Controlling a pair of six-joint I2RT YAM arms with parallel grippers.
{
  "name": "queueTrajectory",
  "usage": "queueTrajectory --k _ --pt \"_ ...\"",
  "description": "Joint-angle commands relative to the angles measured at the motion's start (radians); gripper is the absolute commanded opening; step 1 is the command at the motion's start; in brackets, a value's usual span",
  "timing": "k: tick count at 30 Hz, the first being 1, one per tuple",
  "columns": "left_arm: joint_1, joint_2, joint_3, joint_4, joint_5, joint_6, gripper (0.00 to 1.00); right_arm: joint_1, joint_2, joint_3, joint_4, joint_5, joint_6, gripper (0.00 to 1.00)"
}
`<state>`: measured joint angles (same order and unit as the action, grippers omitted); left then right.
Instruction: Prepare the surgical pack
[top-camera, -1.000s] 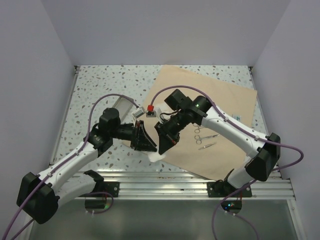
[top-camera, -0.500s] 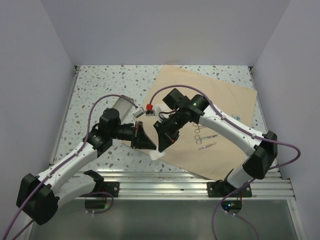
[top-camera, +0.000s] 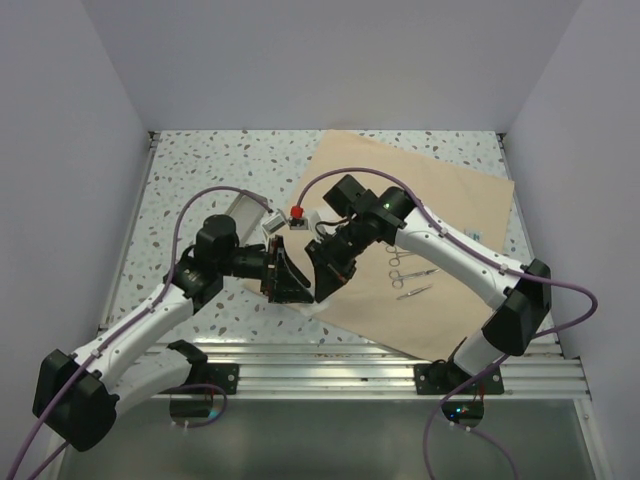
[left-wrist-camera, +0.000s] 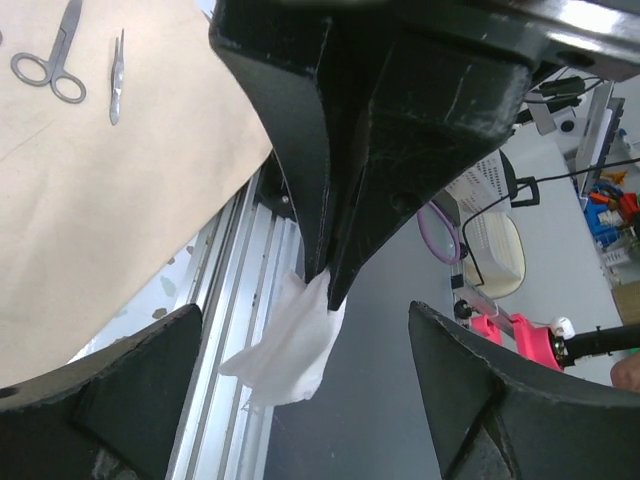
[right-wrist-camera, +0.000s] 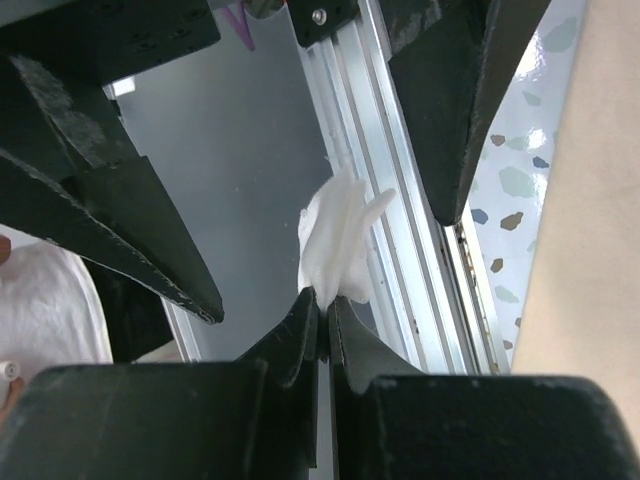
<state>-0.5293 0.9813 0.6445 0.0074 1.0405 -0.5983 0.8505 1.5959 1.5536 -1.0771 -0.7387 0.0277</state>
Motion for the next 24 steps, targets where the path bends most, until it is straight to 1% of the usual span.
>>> queueTrajectory --k 1,3,5,8,11,12,14,15,18,22,24 --pt "0.003 -0.009 0.021 0.105 0.018 -0.007 0.89 0.007 -0.022 -0.007 0.006 -0.067 -0.015 0.00" --pt "-0.006 0.017 0.018 0.150 0.047 -0.046 0.89 0.009 -0.027 -0.006 0.020 -0.083 -0.009 0.00" --pt "-0.011 0.023 0.023 0.157 0.062 -0.044 0.89 0.010 -0.027 -0.001 0.023 -0.106 -0.006 0.00" --pt "-0.011 0.026 0.020 0.163 0.102 -0.047 0.88 0.009 -0.028 0.008 0.022 -0.097 -0.009 0.00" --pt "-0.009 0.027 0.015 0.109 0.130 -0.011 0.83 0.009 -0.034 0.011 0.026 -0.091 -0.005 0.00" --pt "-0.011 0.020 0.011 0.092 0.135 -0.005 0.79 0.009 -0.034 0.010 0.026 -0.091 -0.003 0.00" --pt "-0.011 0.010 -0.008 0.088 0.148 -0.008 0.76 0.010 -0.037 0.010 0.026 -0.079 -0.005 0.00" --pt "-0.011 -0.001 -0.014 0.077 0.151 -0.008 0.70 0.009 -0.039 0.010 0.023 -0.077 -0.006 0.00" --pt "-0.011 -0.012 -0.019 0.063 0.161 -0.004 0.65 0.009 -0.037 0.010 0.028 -0.076 -0.006 0.00" --pt "-0.011 0.005 -0.009 0.065 0.174 0.000 0.61 0.009 -0.033 0.022 0.042 -0.079 0.002 0.00" --pt "-0.011 0.013 -0.002 0.052 0.174 0.008 0.64 0.009 -0.030 0.026 0.040 -0.082 0.003 0.00"
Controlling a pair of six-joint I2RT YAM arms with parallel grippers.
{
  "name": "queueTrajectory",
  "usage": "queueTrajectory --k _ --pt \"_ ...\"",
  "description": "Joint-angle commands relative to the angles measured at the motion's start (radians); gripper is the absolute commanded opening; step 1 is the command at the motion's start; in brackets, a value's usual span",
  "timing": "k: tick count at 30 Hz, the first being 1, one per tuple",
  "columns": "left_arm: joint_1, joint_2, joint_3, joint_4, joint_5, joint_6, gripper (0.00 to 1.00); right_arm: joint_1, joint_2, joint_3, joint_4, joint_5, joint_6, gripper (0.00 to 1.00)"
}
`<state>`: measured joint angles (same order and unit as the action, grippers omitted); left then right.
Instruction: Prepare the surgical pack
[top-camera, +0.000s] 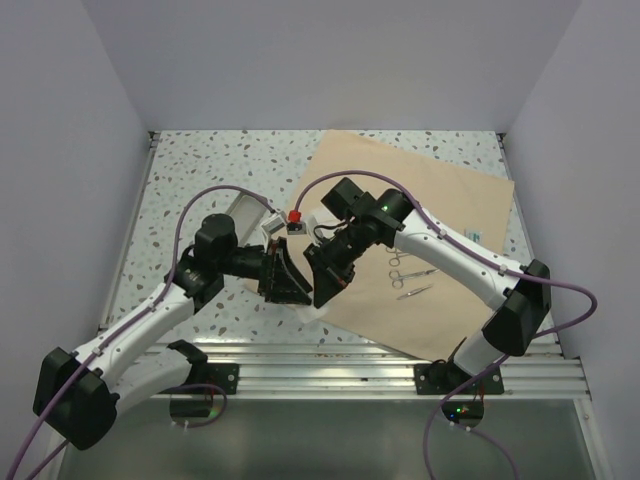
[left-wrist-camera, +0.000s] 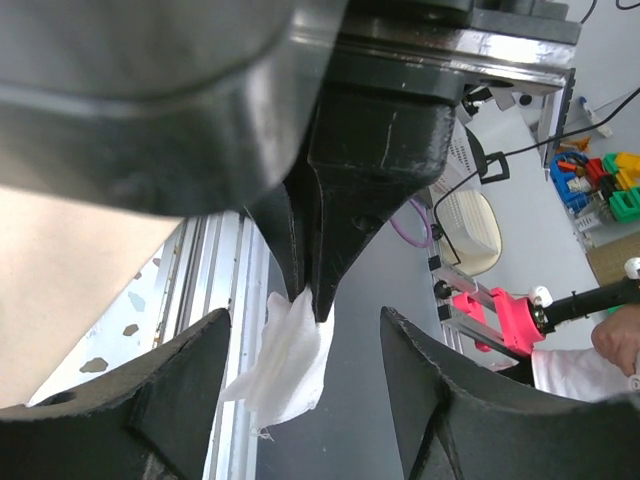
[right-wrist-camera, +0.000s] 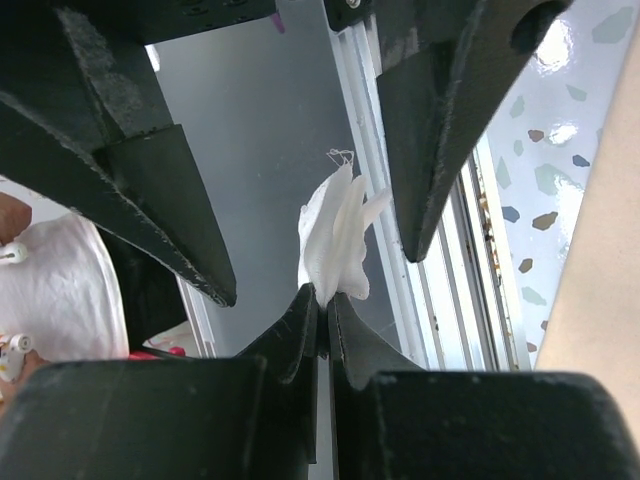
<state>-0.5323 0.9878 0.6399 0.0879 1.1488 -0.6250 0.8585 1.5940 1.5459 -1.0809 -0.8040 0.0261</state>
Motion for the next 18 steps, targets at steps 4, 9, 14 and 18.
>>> queueTrajectory --k 4,9,14,18 --pt "-0.009 0.018 0.004 -0.050 0.058 0.064 0.76 0.001 -0.029 0.034 0.047 -0.018 0.006 0.00" --pt "-0.009 0.031 0.010 -0.072 0.029 0.083 0.85 0.001 -0.042 0.025 0.059 -0.021 0.018 0.00" --pt "-0.008 -0.004 -0.019 0.005 -0.026 0.051 0.86 0.001 -0.060 0.008 0.068 -0.015 0.029 0.00" --pt "-0.009 -0.032 -0.014 -0.049 -0.061 0.080 0.86 0.001 -0.086 -0.036 0.078 0.012 0.046 0.00"
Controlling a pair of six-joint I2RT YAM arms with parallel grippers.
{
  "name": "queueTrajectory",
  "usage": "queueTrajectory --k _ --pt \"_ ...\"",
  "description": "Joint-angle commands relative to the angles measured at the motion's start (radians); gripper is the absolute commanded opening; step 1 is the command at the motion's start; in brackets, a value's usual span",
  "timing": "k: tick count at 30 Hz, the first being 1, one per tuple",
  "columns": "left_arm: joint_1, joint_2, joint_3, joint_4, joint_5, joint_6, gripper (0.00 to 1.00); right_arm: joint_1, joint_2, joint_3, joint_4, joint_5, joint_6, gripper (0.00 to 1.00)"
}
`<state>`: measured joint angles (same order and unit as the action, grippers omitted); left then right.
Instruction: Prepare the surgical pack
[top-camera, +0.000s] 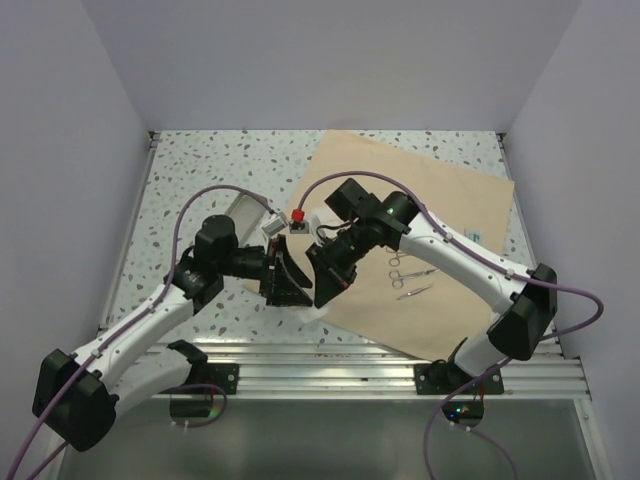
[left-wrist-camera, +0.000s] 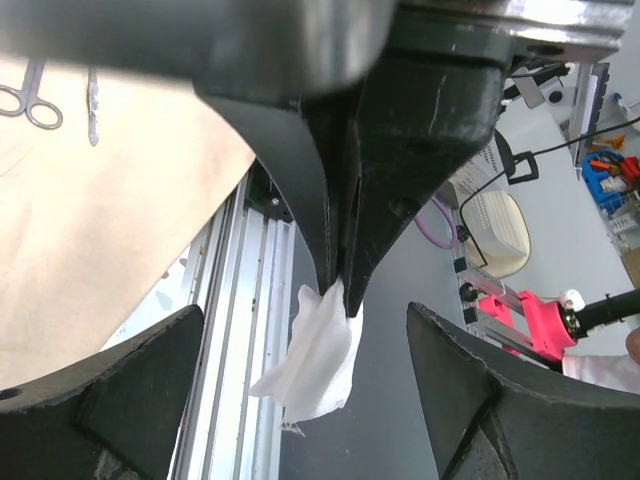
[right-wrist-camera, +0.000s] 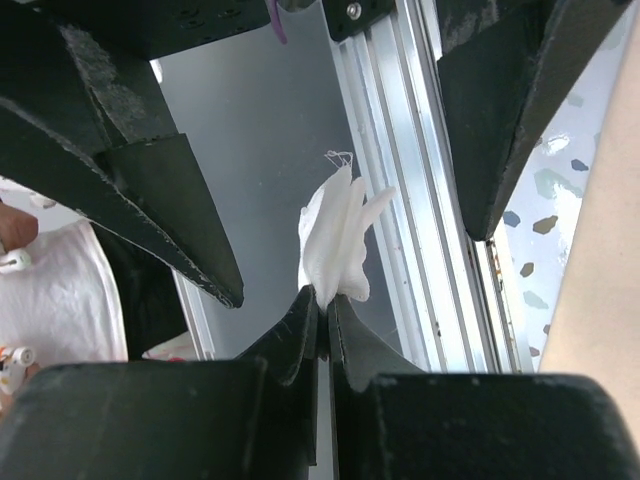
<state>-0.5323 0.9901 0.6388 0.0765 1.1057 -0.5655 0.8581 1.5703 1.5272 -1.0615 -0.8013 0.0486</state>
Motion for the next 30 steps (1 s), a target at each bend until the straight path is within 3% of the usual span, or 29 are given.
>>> queueTrajectory --k 1,8,10,16,21,26,30 --pt "-0.009 -0.047 -0.017 -0.038 -0.026 0.021 0.86 0.001 -0.069 -0.025 0.066 0.014 0.028 0.00" --pt "-0.008 -0.151 -0.059 -0.002 -0.125 -0.028 0.88 0.001 -0.095 -0.070 0.126 -0.002 0.076 0.00" --pt "-0.009 -0.147 -0.079 0.083 -0.109 -0.071 0.88 0.001 -0.098 -0.068 0.133 -0.010 0.074 0.00" --pt "-0.009 -0.108 -0.073 0.130 -0.073 -0.086 0.89 0.001 -0.089 -0.045 0.126 -0.027 0.063 0.00" --pt "-0.011 -0.074 -0.064 0.102 -0.014 -0.067 0.87 0.001 -0.085 -0.018 0.129 -0.015 0.062 0.00" --pt "-0.011 -0.062 -0.053 0.036 0.028 -0.036 0.81 0.001 -0.085 -0.013 0.138 0.010 0.063 0.00" --pt "-0.011 -0.064 -0.047 0.009 0.020 -0.023 0.61 -0.001 -0.075 -0.016 0.138 0.007 0.063 0.00"
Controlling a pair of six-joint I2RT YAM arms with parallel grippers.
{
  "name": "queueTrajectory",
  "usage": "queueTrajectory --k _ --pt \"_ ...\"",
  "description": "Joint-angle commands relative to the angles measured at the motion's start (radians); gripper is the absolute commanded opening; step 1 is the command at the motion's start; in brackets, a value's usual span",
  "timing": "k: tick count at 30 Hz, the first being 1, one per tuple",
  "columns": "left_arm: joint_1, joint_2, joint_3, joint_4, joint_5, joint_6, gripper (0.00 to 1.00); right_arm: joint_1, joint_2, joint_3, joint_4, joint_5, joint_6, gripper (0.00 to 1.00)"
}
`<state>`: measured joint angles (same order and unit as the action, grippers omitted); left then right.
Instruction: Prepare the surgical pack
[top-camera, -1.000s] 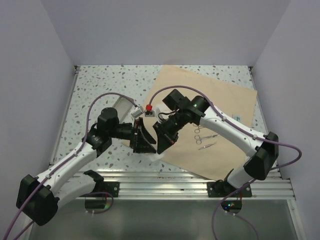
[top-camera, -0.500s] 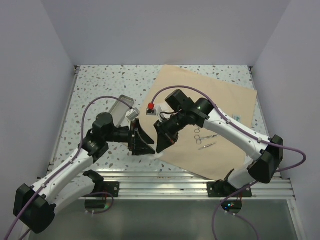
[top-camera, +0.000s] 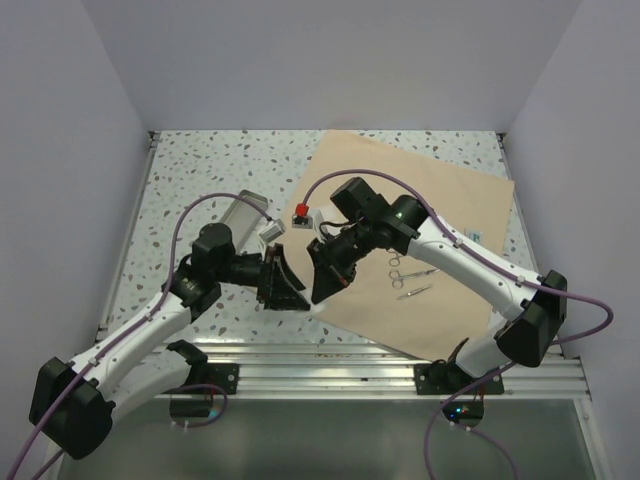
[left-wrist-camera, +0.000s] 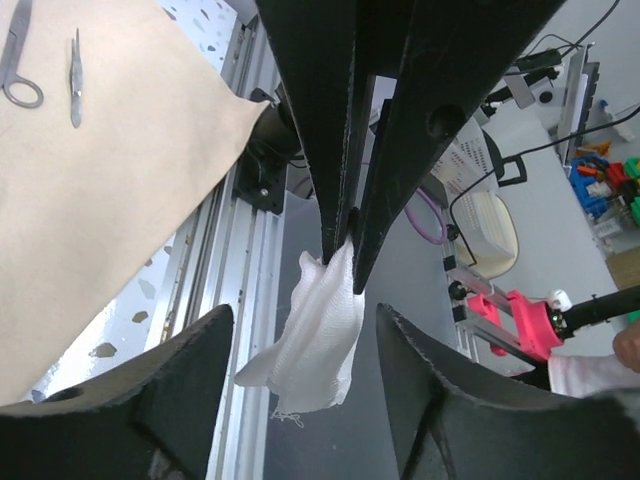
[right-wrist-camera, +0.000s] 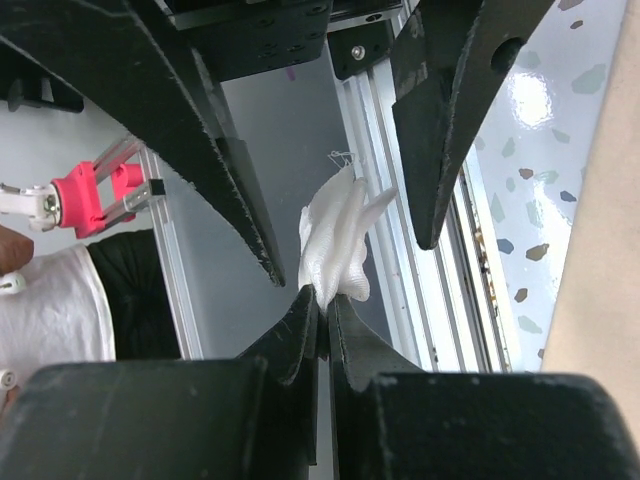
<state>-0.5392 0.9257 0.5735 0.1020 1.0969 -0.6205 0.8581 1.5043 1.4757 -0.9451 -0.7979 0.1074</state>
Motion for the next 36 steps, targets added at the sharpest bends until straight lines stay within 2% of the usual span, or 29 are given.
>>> queueTrajectory --k 1,2,3,4,5,8,9,10,11,12,14,16,17,18,21,24,31,34,36 --pt "-0.004 0.002 0.022 -0.019 0.026 0.031 0.59 0.001 -0.006 0.035 0.019 0.003 -0.001 0.00" --pt "-0.002 0.005 0.022 -0.019 0.021 0.033 0.56 0.001 -0.007 0.034 0.017 -0.001 -0.003 0.00" --pt "-0.004 0.012 0.023 -0.027 0.011 0.033 0.47 0.001 -0.006 0.035 0.019 -0.001 -0.002 0.00" --pt "-0.004 0.013 0.032 -0.034 -0.005 0.042 0.42 0.001 -0.004 0.037 0.014 0.000 -0.005 0.00" --pt "-0.002 0.018 0.037 -0.056 -0.012 0.051 0.28 -0.001 -0.003 0.040 0.011 0.003 -0.009 0.00" --pt "-0.001 0.028 0.061 -0.100 -0.054 0.076 0.00 0.001 0.013 0.051 -0.015 0.029 -0.021 0.00" --pt "-0.001 0.030 0.074 -0.107 -0.064 0.087 0.00 -0.001 0.017 0.058 -0.023 0.043 -0.018 0.01" --pt "-0.001 0.033 0.078 -0.145 -0.080 0.102 0.00 -0.001 0.022 0.064 -0.027 0.064 -0.011 0.07" --pt "0.002 0.036 0.084 -0.180 -0.119 0.113 0.00 -0.002 0.039 0.070 -0.043 0.133 0.000 0.15" --pt "0.004 0.039 0.098 -0.205 -0.143 0.137 0.00 -0.008 0.049 0.081 -0.052 0.164 0.018 0.30" --pt "0.031 0.050 0.121 -0.279 -0.205 0.162 0.00 -0.027 0.080 0.089 -0.087 0.269 0.040 0.46" --pt "0.086 0.059 0.135 -0.324 -0.242 0.200 0.00 -0.063 0.082 0.084 -0.092 0.325 0.078 0.56" --pt "0.108 0.062 0.141 -0.355 -0.258 0.209 0.00 -0.077 0.077 0.075 -0.080 0.356 0.096 0.72" --pt "0.131 0.065 0.146 -0.375 -0.270 0.218 0.00 -0.114 0.065 0.058 -0.072 0.418 0.127 0.76" --pt "0.225 0.087 0.181 -0.472 -0.369 0.286 0.00 -0.195 0.062 0.054 -0.089 0.498 0.150 0.82" --pt "0.289 0.160 0.232 -0.531 -0.521 0.326 0.00 -0.234 0.069 0.057 -0.109 0.505 0.147 0.82" --pt "0.393 0.407 0.429 -0.623 -0.886 0.409 0.00 -0.232 0.085 0.006 -0.113 0.381 0.140 0.83" --pt "0.426 0.551 0.517 -0.653 -0.954 0.465 0.00 -0.232 0.073 -0.040 -0.095 0.344 0.137 0.82" --pt "0.458 0.597 0.565 -0.634 -0.948 0.498 0.00 -0.232 0.068 -0.058 -0.095 0.332 0.126 0.82"
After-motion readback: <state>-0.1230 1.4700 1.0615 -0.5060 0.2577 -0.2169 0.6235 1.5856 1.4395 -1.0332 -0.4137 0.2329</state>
